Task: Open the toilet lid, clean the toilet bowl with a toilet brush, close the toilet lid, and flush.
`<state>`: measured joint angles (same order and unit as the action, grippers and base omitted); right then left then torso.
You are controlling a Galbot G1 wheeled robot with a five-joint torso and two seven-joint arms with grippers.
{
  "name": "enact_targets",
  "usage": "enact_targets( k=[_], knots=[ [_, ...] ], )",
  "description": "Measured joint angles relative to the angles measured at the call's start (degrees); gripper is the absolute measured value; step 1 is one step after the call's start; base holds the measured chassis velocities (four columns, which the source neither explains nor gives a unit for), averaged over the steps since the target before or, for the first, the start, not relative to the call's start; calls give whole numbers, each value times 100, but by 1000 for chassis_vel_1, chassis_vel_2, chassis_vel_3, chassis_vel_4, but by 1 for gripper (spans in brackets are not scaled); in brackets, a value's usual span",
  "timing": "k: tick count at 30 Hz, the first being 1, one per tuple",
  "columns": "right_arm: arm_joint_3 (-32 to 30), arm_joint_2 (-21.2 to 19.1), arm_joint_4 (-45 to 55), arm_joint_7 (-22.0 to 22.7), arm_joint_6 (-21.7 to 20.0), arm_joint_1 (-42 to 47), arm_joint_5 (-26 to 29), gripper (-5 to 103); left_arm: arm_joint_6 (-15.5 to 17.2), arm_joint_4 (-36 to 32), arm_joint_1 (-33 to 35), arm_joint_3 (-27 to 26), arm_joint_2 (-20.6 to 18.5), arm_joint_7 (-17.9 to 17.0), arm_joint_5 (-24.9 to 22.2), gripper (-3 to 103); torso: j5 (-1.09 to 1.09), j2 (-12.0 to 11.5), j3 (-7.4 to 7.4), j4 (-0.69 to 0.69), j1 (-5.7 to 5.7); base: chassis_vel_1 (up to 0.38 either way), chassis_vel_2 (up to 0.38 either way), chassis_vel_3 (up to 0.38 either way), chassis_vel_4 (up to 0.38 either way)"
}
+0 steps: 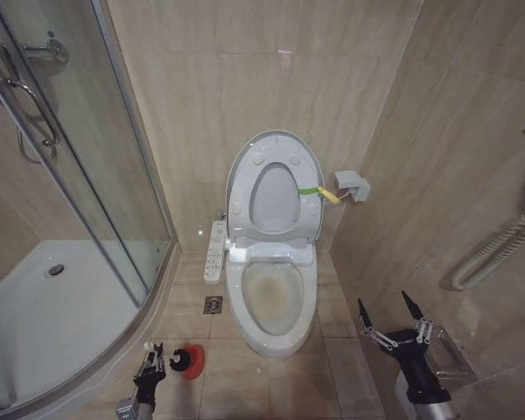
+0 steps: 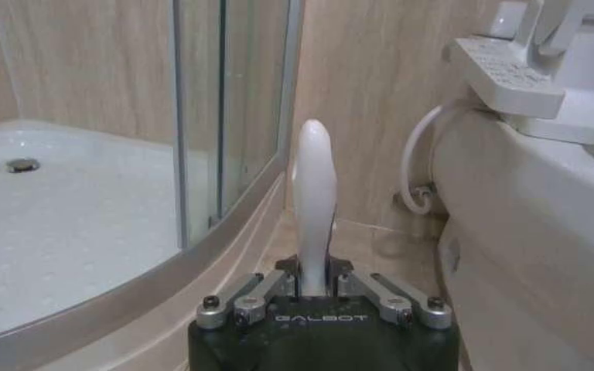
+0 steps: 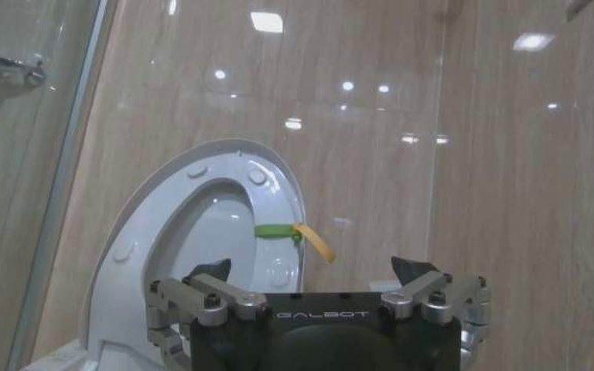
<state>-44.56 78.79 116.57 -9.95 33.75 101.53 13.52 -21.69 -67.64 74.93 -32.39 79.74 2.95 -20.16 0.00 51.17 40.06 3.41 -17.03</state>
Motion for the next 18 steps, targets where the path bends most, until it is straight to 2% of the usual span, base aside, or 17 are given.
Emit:
enact_targets(
  k=[10, 18],
  knots=[
    [0, 0, 0, 0, 0, 0, 0, 100, 211, -369, 17, 73, 8, -6, -80, 18, 0, 0, 0, 0, 0, 0, 0, 0, 0],
    [0, 0, 0, 0, 0, 0, 0, 100, 169, -84, -118, 95, 11, 16, -51, 18, 0, 0, 0, 0, 0, 0, 0, 0, 0]
  ],
)
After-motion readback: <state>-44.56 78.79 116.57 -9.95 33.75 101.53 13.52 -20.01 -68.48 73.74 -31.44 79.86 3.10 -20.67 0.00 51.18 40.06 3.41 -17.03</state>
